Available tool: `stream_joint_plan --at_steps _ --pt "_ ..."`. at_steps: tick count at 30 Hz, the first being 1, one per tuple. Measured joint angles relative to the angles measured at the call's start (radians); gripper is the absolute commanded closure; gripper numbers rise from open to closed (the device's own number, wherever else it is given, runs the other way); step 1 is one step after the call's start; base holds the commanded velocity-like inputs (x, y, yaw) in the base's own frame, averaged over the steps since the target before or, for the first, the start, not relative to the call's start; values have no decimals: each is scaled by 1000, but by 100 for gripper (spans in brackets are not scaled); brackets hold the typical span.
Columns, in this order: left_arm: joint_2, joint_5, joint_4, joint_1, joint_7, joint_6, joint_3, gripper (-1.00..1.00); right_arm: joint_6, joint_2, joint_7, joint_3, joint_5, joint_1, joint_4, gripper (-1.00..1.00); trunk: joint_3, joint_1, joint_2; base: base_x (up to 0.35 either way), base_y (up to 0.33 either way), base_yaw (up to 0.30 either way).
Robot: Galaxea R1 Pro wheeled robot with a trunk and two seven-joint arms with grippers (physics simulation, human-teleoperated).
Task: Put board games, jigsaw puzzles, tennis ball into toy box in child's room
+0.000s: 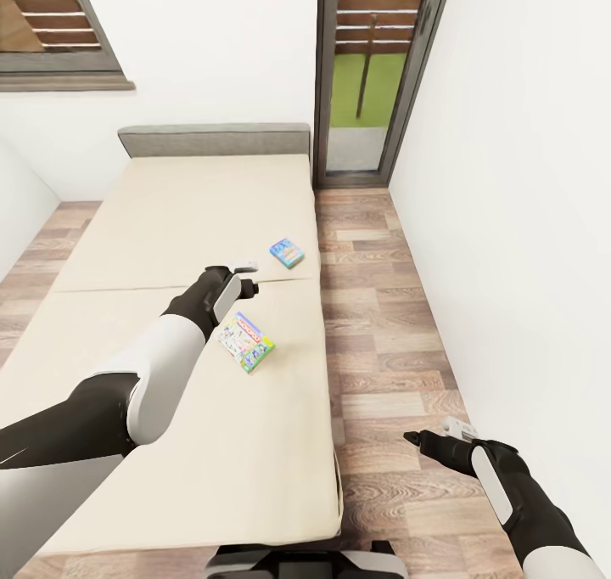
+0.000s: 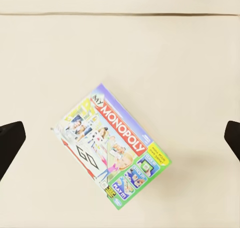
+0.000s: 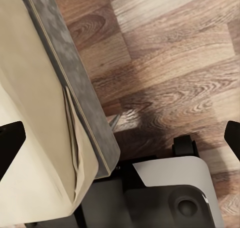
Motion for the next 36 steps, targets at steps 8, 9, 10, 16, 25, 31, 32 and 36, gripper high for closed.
stream_joint_plan --at_steps 8,9,10,16,25,31,32,36 --pt "0 0 0 0 1 19 0 -100 0 0 0 1 0 0 0 -100 -8 0 0 0 0 0" --pt "0 0 0 0 1 20 0 -100 1 0 0 1 0 0 0 -100 -9 0 0 0 0 0" --pt "0 0 0 0 1 20 0 -100 1 0 0 1 0 0 1 -100 -10 0 0 0 0 0" --pt "0 0 0 0 1 23 0 -100 1 0 0 1 0 0 1 -100 -16 0 0 0 0 0" --pt "0 0 0 0 1 25 0 -100 1 1 0 1 2 0 -1 -100 -22 0 0 0 0 0" --pt "0 0 0 0 1 28 0 -100 0 1 1 1 2 0 -3 -100 -23 0 0 0 0 0" --pt "0 0 0 0 1 29 0 -100 0 1 1 1 2 0 -4 -100 -23 0 0 0 0 0" --pt "0 0 0 0 1 32 -1 -100 1 2 0 2 3 0 -4 -100 -27 0 0 0 0 0"
